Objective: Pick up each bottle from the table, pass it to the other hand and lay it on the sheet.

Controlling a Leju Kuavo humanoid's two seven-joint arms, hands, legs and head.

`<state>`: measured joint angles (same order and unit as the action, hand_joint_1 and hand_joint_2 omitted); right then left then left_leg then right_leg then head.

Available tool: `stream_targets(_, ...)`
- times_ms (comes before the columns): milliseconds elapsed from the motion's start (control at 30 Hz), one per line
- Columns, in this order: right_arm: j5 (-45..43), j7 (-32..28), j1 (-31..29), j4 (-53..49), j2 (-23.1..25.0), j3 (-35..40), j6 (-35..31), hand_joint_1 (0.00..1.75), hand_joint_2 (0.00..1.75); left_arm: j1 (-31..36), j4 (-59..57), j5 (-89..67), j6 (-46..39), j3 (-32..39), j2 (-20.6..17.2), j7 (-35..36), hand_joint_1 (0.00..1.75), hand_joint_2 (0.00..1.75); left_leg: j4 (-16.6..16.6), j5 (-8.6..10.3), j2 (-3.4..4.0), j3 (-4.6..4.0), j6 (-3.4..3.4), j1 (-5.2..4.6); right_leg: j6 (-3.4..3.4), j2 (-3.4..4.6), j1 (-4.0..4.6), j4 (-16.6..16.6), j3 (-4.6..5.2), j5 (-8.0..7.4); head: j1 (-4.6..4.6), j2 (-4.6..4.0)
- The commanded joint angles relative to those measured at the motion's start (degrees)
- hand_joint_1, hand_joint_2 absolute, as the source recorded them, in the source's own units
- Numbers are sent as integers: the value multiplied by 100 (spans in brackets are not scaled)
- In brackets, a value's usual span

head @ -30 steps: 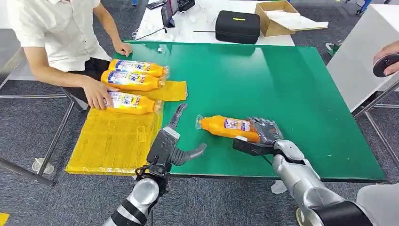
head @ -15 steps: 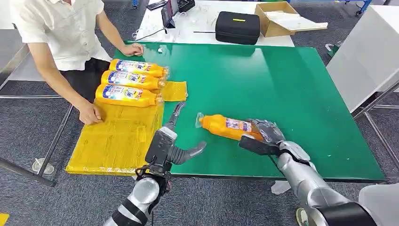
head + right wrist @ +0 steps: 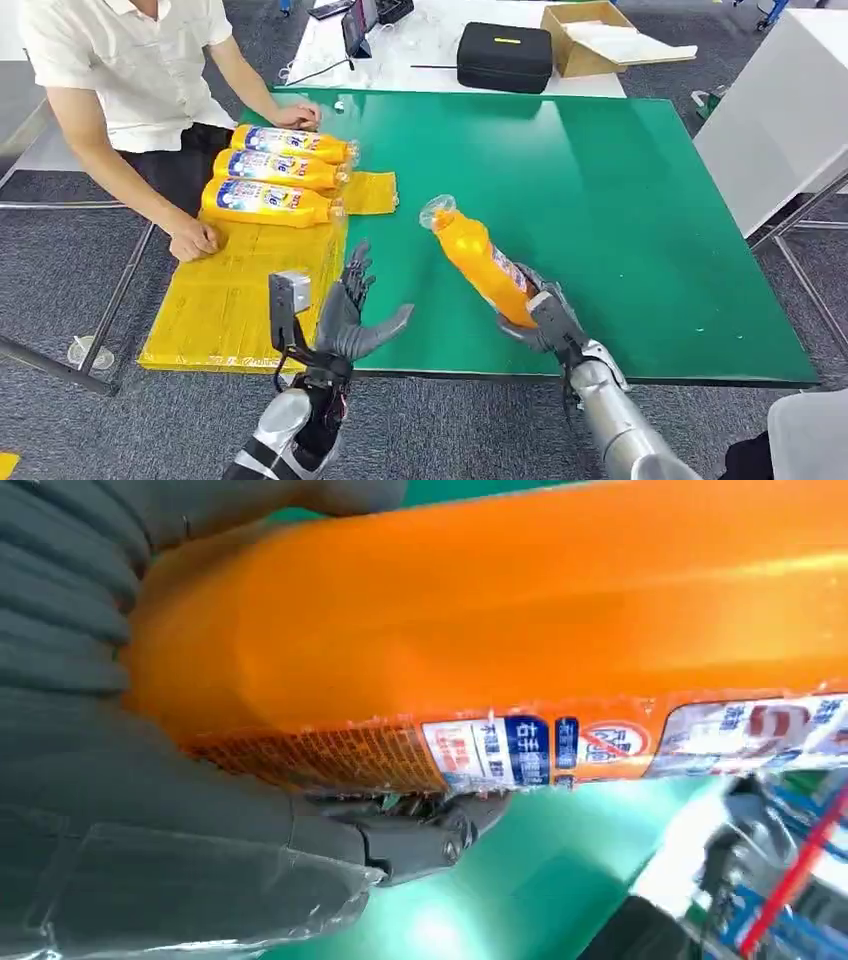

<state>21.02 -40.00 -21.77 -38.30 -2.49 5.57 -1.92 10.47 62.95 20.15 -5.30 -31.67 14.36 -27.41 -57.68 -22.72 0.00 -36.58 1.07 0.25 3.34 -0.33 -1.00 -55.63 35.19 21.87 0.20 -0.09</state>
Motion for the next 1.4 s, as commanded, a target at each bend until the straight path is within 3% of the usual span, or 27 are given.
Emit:
stream_targets(33, -176, 5, 370, -1024, 198, -78, 49, 175, 175, -209, 141, 153, 113, 155, -267, -72, 0, 175, -5, -26, 17, 31, -10, 9, -24, 19, 10, -5, -23, 21, 0, 0)
stream_targets(133, -180, 3, 371, -1026, 190, -82, 49, 175, 175, -193, 146, 148, 111, 148, -260, -63, 0, 175, -2, -11, 3, 8, -5, 5, -13, 3, 6, -1, -5, 10, 2, 0)
stream_targets(400, -786, 60, 1010, -2499, 519, 56, 44, 175, 175, -596, 459, 954, 642, 347, -423, -44, 0, 175, -1, -20, 12, 16, -9, 6, -20, 20, 7, -2, -8, 17, 4, 0)
stream_targets(533, -844, 80, 824, -2323, 540, 534, 387, 175, 175, -451, 424, 842, 1250, 46, -459, -99, 0, 175, -7, -22, 8, 14, -10, 9, -21, 16, 10, -8, -4, 19, 0, 0)
stream_targets(800, -720, 25, 510, -1883, 559, 1405, 1050, 175, 175, -179, 302, 694, 1571, -102, -400, -160, 0, 175, 0, -6, 0, -6, -4, 5, -11, 6, 4, 0, 12, 7, 4, 0)
stream_targets(1000, -601, 0, 282, -1765, 607, 2058, 1165, 175, 175, 57, 127, 523, 1592, -174, -259, -182, 0, 175, -9, -23, 19, 17, -8, 11, -23, 26, 11, -8, -7, 18, 2, 0)
stream_targets(1400, -546, 25, 201, -1732, 644, 2390, 1109, 175, 175, 370, -216, 279, 1280, -151, -14, -395, 0, 175, 0, -7, -5, -3, -4, 5, -11, 0, 5, 0, 8, 10, 4, 0)
